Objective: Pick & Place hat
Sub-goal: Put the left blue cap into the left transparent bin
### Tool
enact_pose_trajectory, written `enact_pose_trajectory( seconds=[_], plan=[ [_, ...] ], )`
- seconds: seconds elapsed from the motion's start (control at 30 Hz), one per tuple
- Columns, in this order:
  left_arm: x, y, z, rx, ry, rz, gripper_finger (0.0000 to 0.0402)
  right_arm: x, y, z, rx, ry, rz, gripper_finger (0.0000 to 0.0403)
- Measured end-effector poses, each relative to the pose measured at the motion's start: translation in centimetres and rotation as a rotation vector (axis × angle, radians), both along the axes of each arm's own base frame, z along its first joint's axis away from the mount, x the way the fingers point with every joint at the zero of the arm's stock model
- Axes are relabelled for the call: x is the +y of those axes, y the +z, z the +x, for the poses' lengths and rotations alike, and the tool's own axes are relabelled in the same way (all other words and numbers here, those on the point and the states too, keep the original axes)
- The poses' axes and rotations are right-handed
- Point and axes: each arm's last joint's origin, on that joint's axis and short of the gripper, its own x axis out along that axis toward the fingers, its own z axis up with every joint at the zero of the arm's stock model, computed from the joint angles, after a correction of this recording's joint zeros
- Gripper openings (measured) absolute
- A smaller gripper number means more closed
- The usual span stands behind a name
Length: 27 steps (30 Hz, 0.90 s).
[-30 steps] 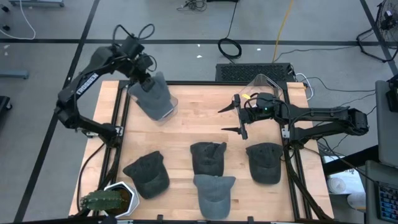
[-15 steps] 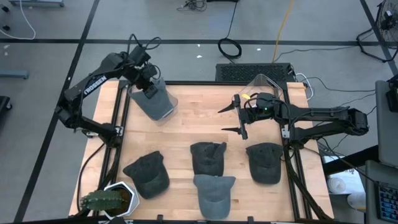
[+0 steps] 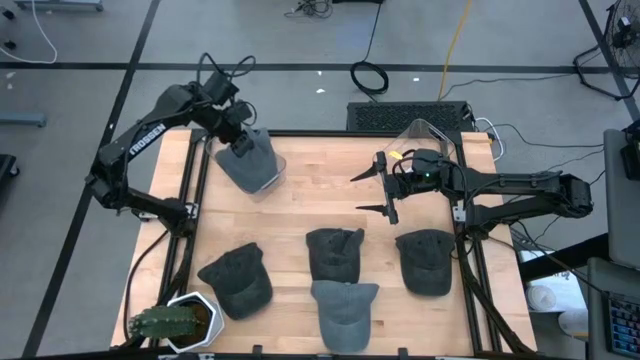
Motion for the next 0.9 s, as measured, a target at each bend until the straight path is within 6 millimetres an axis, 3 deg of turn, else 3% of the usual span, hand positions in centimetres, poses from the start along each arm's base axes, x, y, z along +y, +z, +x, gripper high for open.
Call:
enact_pose_trajectory(
  seconds=[0.17,0.53,0.9],
  plan=[
    [-0.1,-0.9,0.1,0.023,0.002,-0.014,0.0031,0.0,0.0,0.0,0.0,0.0,0.0,0.0329],
    [0.8,-6.1,-0.1,0.151,0.108,0.008,0.0031,0.0,0.0,0.0,0.001,-0.001,0.005,0.0329],
    [1.0,-6.9,-0.9,0.367,0.312,0.118,0.0031,0.0,0.0,0.0,0.001,-0.004,0.007,0.0329]
  ],
)
